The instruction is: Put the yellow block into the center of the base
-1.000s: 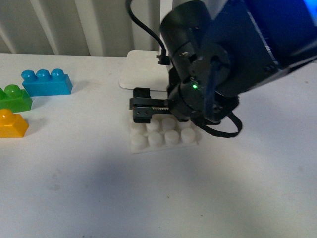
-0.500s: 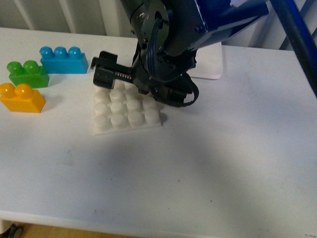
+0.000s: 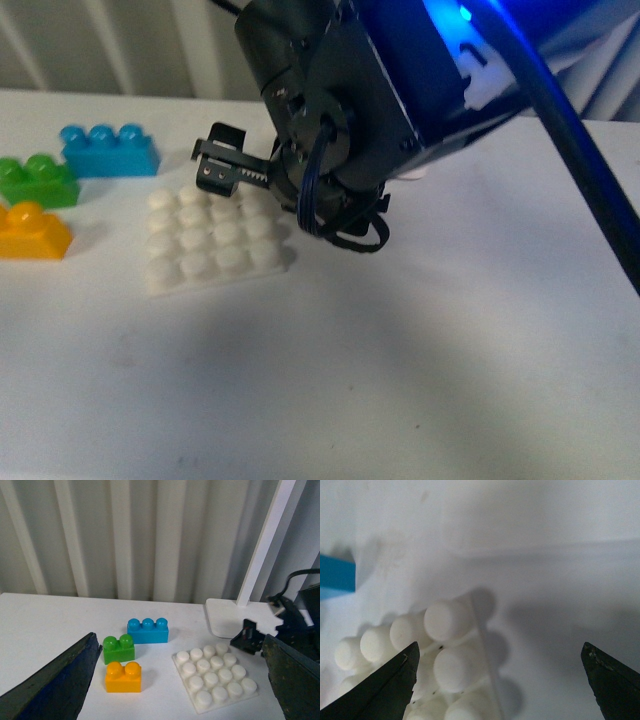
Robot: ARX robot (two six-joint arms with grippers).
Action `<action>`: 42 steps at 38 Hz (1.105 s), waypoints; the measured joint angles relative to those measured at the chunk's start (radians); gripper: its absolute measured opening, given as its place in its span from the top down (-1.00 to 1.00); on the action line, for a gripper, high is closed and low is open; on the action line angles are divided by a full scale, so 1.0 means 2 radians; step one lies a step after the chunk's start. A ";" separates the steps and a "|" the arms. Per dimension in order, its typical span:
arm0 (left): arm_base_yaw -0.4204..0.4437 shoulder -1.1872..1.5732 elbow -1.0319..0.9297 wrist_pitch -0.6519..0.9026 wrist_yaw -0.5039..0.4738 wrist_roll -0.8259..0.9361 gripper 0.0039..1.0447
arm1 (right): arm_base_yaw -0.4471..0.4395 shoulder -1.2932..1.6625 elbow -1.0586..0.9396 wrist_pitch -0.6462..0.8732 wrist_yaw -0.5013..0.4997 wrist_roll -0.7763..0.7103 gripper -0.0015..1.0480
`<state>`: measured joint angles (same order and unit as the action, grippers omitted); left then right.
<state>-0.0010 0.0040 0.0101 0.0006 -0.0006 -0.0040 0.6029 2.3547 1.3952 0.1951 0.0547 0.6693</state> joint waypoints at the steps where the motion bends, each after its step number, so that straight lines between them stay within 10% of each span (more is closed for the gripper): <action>1: 0.000 0.000 0.000 0.000 0.000 0.000 -0.88 | -0.007 -0.008 -0.012 0.013 -0.001 -0.001 -0.82; 20: 0.000 0.000 0.000 0.000 0.000 0.000 -0.88 | -0.236 -0.324 -0.339 0.197 -0.087 -0.098 -0.82; 26: 0.000 0.000 0.000 0.000 -0.002 0.000 -0.88 | -0.302 -0.413 -0.517 0.462 -0.019 -0.263 -0.28; 42: 0.000 0.000 0.000 0.000 0.000 0.000 -0.88 | -0.302 -0.667 -0.664 0.371 -0.027 -0.331 0.95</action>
<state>-0.0010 0.0036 0.0101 0.0006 -0.0006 -0.0040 -0.0006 1.0203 0.0666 0.9371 0.0002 0.0078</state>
